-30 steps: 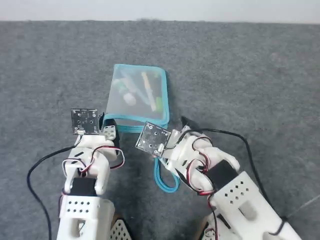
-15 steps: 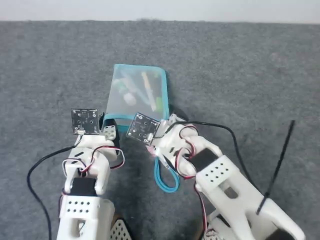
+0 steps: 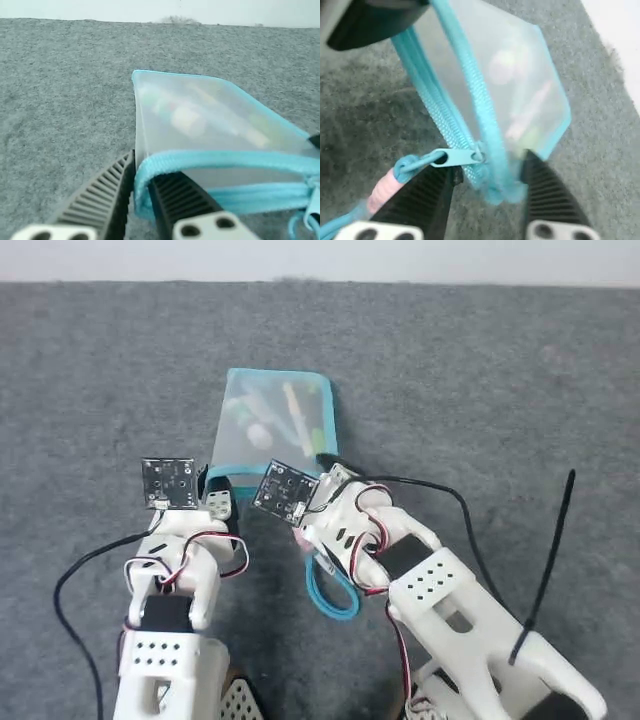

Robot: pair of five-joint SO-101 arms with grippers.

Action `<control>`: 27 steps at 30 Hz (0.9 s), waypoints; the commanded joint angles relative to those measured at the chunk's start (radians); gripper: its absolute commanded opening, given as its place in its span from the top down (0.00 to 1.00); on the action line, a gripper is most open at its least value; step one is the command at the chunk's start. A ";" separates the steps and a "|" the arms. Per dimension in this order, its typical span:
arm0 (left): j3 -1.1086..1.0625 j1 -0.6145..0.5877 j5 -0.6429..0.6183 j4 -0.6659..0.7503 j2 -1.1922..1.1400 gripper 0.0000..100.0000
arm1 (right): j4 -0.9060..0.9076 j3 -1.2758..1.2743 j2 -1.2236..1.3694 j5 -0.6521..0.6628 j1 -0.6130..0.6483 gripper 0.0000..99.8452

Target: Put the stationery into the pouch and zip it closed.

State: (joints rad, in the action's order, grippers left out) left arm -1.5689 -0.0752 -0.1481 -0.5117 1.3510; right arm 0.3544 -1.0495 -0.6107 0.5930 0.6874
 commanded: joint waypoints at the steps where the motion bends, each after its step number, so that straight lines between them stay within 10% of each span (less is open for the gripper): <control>1: 0.015 0.012 0.017 0.035 0.017 0.99 | -0.041 -0.009 -0.004 0.011 -0.004 1.00; 15: 0.048 0.043 0.144 0.021 0.026 0.99 | -0.013 0.002 -0.004 -0.130 -0.168 0.99; 27: 0.302 0.098 0.147 -0.390 0.026 0.99 | 0.085 0.051 -0.002 -0.155 -0.176 0.99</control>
State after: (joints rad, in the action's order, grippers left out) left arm -1.4093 0.0230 -0.0100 -0.7940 1.3525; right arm 0.4342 -1.0572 -0.6153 0.4749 0.5554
